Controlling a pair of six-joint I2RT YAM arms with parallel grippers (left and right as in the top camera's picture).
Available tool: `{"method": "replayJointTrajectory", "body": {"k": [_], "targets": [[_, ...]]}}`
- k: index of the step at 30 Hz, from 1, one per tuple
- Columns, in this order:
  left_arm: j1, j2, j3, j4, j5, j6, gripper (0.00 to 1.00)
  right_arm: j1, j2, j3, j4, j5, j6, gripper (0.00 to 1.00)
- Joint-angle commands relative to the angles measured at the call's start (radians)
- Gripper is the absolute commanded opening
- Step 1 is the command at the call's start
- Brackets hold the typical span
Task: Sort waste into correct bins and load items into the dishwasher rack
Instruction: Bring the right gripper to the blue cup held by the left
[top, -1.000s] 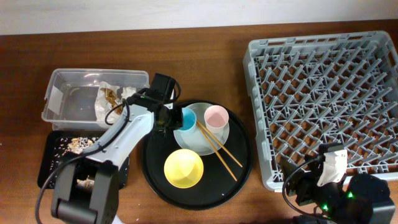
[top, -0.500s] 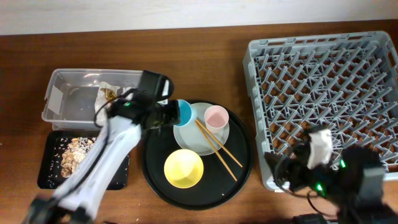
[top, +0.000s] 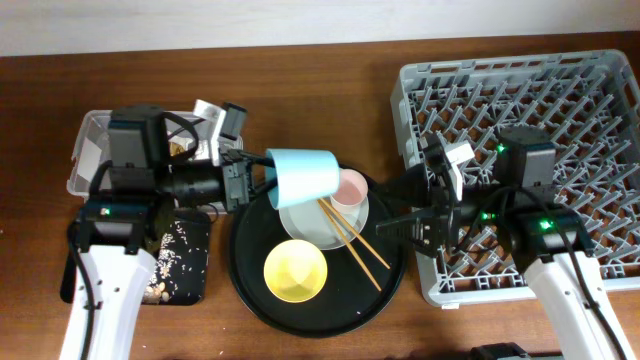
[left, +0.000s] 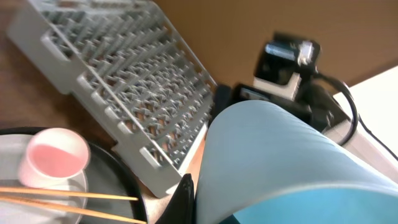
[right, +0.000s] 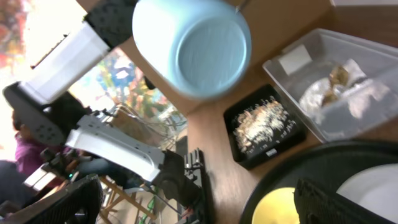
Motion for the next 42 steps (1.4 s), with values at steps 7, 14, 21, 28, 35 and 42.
{"method": "replayJointTrajectory", "body": {"k": [7,14,21,28,35,42], "targets": [[-0.168,0.039,0.01,0.091,-0.037,0.006,0.02,-0.002,0.009,0.018,0.126,-0.031,0.124,0.99],[-0.195,0.084,0.01,0.113,-0.034,-0.01,0.02,0.034,0.009,0.018,0.218,-0.068,0.124,0.99],[-0.195,0.098,0.01,0.158,0.133,-0.01,0.02,0.128,0.01,0.017,0.335,-0.056,0.124,0.99],[-0.195,0.098,0.01,0.157,0.199,-0.009,0.02,0.134,0.01,0.018,0.417,-0.04,0.124,0.99],[-0.195,0.098,0.01,0.157,0.2,-0.009,0.01,0.134,0.014,0.017,0.449,0.019,0.124,0.97],[-0.195,0.098,0.01,0.157,0.2,-0.009,0.01,0.135,0.028,0.017,0.457,0.022,0.124,0.96]]}}
